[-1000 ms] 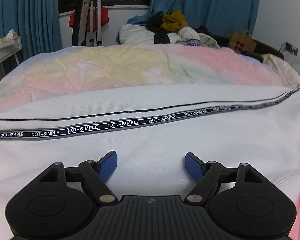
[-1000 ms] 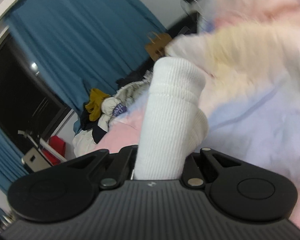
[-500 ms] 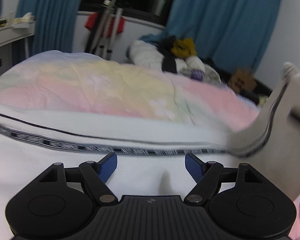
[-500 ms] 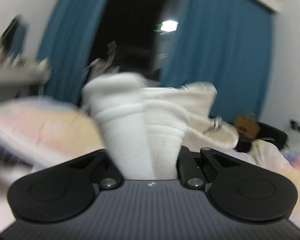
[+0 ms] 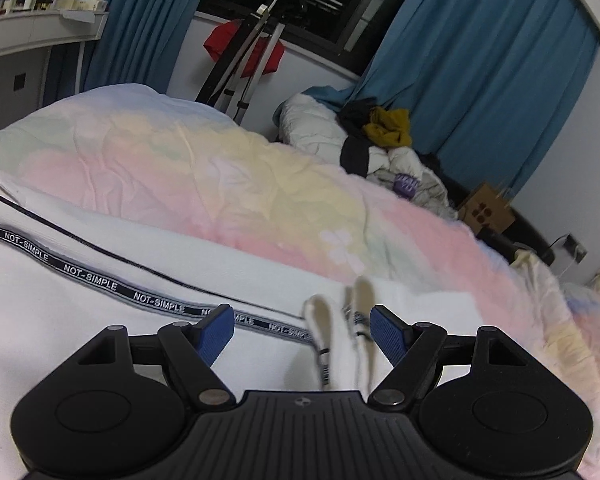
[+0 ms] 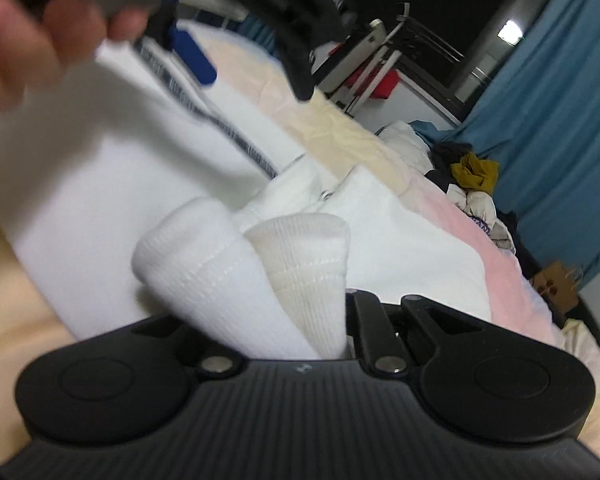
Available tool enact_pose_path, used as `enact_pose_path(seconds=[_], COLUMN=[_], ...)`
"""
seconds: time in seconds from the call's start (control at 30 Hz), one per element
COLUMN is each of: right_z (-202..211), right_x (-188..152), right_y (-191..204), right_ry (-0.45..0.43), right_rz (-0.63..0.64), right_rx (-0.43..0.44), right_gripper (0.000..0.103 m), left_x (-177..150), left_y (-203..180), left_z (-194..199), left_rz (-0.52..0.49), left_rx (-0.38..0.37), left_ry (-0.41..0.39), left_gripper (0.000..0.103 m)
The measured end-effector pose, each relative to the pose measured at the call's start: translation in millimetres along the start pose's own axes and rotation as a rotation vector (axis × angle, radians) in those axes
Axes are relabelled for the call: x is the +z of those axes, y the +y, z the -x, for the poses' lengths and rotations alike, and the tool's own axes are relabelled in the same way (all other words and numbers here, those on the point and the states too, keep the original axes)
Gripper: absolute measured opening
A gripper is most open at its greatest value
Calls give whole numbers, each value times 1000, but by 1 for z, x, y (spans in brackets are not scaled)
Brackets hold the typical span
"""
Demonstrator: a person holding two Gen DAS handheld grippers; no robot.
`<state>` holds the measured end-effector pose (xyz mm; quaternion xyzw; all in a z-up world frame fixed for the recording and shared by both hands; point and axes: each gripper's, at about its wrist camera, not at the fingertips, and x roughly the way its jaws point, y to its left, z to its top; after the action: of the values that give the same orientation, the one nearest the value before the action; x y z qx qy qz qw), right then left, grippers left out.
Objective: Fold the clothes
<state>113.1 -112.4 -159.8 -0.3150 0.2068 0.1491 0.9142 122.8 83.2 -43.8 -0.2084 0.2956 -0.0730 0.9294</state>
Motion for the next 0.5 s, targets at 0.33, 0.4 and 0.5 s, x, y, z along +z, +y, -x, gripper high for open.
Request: enact_pose_path(seconds=[0.33,0.4,0.5], right_z=[-8,-5,5], right_x=[19,20,18], right_y=[4,-4,-12], right_ry=[-7,-15,-7], right_rz=[-202,-249,-330], right_rx=[133,159,250], right_gripper=[13,16,32], left_x=[0,0,5], left_y=[4,5,3], left_z=[1,1,0], left_rz=[27,28,6], left_rx=[-37,-53,-80], left_ry=[-24,-29,-37], left_gripper=[77,78,78])
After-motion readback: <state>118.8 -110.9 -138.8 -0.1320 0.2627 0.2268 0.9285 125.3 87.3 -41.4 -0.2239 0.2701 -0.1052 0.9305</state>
